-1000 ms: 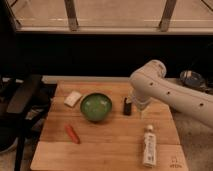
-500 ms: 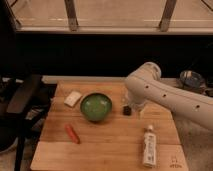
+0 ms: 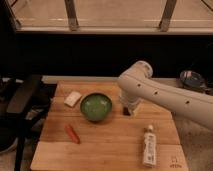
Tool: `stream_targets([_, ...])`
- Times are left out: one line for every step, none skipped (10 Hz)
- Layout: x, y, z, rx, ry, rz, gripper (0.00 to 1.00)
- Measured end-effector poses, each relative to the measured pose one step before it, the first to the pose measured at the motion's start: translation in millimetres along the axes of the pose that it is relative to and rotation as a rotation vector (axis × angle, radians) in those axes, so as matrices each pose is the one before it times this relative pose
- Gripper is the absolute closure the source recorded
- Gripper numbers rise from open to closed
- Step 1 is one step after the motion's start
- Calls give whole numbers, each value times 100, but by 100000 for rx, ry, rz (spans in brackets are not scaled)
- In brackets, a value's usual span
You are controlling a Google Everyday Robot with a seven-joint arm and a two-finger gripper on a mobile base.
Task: Place the pepper on the white sponge
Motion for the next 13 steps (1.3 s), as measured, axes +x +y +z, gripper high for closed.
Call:
stream_targets([-467,-881,114,-311,-247,-160,35])
stream_targets([-243,-204,51,-254,-148,-392,35])
stream_targets([-71,390,66,-1513,63,-1559,35])
stream_targets([-765,379,519,-2489,-696,-5352,35])
stream_targets([-1053,-38,597,-2295,-479,-9573,35])
stream_targets([-1144,-587,495,-2315,43,-9258,35])
stream_targets([-1553,-1405,547,-2872,62,-10068,35])
stream_targets([-961,-1209,355,-1496,-376,-5897,35])
stream_targets([-1001,-1608,441,-1438,-687,-6192,35])
stream_targets([-595,-935,404,-797,-981,-3506,35])
stream_targets([-541,-969,197,304,-1369,-2039,35])
stream_targets([-989,-1241,106,1839,-3018,-1755,35])
stream_targets([-961,-1272,-22,4073,-3466,-1119,35])
